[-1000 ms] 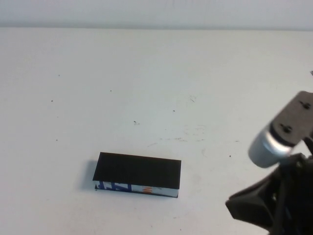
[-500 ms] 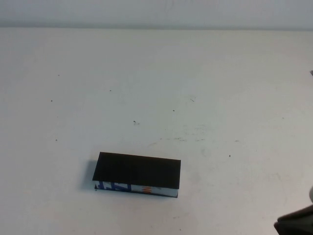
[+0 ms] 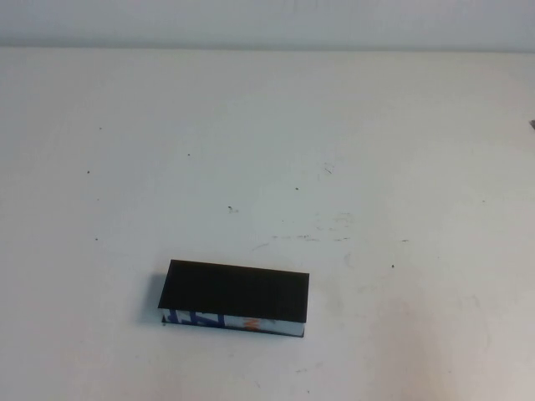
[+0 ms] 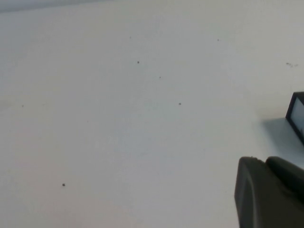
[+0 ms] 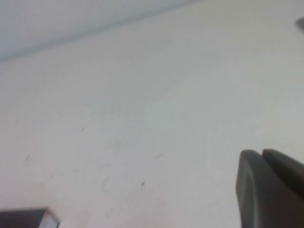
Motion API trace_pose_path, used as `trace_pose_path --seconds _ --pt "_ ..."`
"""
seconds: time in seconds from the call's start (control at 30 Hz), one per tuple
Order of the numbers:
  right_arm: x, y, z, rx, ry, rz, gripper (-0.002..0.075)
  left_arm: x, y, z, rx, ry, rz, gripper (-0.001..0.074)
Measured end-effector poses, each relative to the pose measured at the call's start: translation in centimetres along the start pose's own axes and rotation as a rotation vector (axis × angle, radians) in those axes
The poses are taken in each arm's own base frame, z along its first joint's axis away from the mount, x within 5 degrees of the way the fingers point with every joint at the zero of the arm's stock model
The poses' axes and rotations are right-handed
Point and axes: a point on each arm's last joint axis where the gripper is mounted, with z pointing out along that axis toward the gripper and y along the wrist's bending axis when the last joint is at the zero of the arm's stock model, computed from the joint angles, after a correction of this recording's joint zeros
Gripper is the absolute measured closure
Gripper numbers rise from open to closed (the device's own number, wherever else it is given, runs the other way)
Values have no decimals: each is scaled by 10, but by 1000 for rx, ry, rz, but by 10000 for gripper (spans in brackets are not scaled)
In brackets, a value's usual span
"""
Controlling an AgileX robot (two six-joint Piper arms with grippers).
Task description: Return glasses to glasses case
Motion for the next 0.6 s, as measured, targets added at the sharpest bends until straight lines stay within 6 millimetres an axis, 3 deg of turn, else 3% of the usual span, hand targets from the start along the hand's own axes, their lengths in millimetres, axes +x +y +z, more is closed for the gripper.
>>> trace_pose_path --seconds 0.27,0.6 --pt "45 -28 -15 102 -321 39 739 6 1 -2 -7 57 -8 736" --pt "66 -38 -7 131 -332 17 739 8 1 -9 -21 15 12 736"
